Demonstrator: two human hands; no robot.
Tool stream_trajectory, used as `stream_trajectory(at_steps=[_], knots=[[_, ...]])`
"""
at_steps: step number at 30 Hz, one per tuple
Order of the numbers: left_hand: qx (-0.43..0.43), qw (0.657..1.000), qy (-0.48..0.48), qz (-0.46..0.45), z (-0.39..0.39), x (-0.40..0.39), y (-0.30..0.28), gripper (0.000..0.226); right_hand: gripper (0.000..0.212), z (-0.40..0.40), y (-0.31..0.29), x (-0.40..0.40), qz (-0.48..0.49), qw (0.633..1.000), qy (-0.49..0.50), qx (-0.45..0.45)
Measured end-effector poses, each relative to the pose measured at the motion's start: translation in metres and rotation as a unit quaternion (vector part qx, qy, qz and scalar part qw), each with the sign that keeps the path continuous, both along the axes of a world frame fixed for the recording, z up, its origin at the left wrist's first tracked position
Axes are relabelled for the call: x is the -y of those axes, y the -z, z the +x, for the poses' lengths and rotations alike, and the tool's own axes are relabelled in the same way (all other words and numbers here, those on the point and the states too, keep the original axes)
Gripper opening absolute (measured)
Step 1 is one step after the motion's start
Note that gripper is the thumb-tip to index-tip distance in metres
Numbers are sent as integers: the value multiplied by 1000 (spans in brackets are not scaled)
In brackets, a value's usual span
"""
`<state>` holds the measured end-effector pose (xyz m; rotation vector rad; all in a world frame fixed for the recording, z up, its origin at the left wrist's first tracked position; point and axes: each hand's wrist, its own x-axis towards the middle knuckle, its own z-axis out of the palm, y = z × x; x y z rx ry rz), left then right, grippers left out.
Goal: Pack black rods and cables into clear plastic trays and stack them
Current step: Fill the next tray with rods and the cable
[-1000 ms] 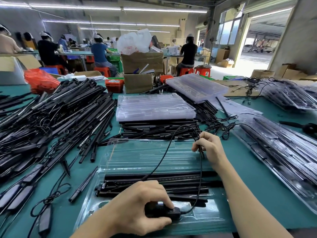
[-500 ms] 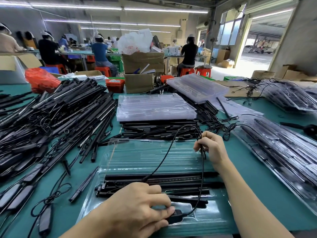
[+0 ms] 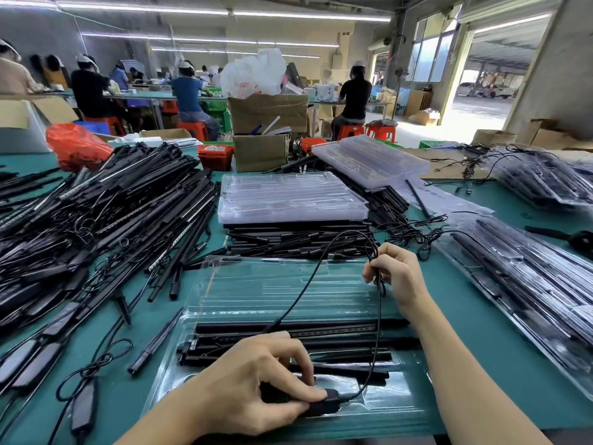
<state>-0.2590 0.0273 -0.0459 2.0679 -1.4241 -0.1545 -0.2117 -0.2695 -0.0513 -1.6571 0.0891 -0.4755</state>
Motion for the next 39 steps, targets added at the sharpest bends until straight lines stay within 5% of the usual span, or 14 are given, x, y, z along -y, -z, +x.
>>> stream_trajectory(at_steps=[7,13,18,21,24,32,39], knots=[[114,992,48,11,-6,5,1,21,16,0,-3,-2,7,1000,-1,1],[-16,999,1,-32,-1,2,7,18,16,0,-4,-1,7,1000,-3,7],[37,960,-195,-198,10,2,-1,23,16,-1,-6,-1,11,1000,-11,10],[64,920,-386,-17,29,-3,-3,46,16,-2,-9,-1,50,998,-24,15],[44,879,-419,222,43,-11,11,61,19,-4,-13,-3,111,992,-51,23],[48,862,-432,261,61,-15,25,69,24,-23,-26,-8,298,945,-116,65],[38,863,-434,256,59,-14,24,70,16,-37,-24,-21,439,868,-189,133]])
